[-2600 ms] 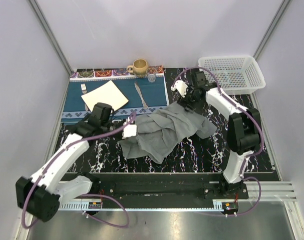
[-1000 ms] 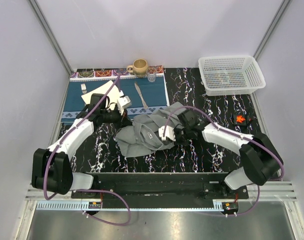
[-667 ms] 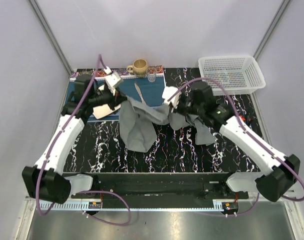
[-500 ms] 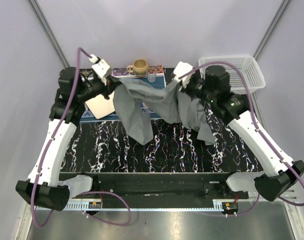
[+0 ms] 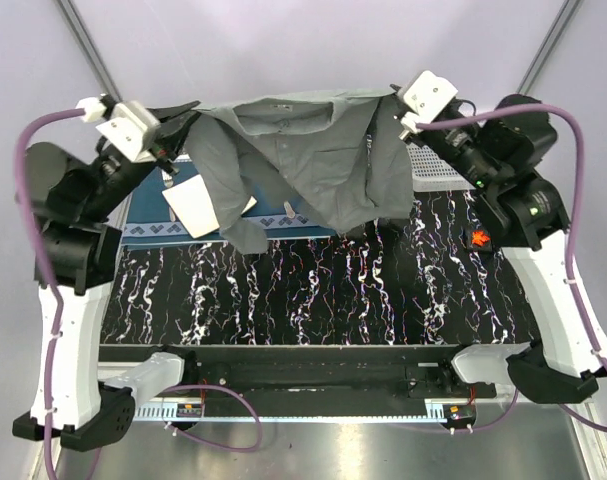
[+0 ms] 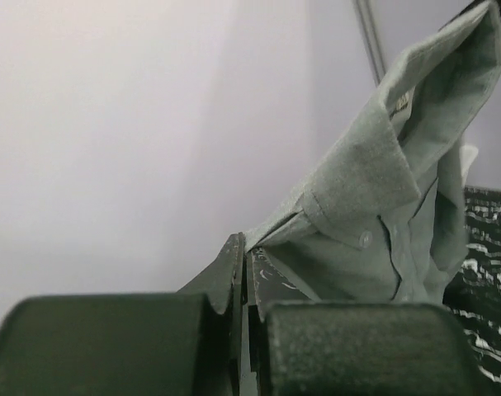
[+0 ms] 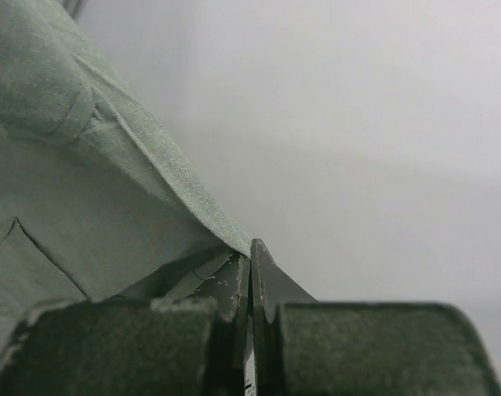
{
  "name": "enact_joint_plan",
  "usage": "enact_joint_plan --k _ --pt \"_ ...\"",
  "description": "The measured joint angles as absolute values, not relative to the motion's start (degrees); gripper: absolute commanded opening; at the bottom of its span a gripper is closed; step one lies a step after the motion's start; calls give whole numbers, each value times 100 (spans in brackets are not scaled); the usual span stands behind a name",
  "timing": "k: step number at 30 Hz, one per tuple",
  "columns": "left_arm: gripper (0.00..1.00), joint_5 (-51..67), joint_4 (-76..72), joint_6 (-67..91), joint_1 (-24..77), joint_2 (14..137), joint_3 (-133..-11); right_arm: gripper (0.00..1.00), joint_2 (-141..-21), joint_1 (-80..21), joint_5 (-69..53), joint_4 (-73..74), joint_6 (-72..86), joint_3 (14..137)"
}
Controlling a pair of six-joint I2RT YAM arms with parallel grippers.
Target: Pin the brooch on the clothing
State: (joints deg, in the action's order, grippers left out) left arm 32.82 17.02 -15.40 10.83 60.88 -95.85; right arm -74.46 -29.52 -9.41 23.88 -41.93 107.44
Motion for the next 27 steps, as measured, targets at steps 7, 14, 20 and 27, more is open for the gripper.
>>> enact_joint_plan --k 7,14,20,27 --pt "0 3745 1632 -1253 1107 5850 -10392 0 -7734 -3133 -1616 3277 -4383 12617" --pt "0 3951 1518 -735 1125 5518 -10763 0 -8377 -3343 -2123 4313 -3701 15093" --pt "0 3726 1640 -607 1131 5507 -10785 0 -8182 -3365 -1988 4569 -3177 14449" --pt "0 3000 2056 -812 1131 6012 -10167 0 -8853 -3218 -510 4659 -3116 13806"
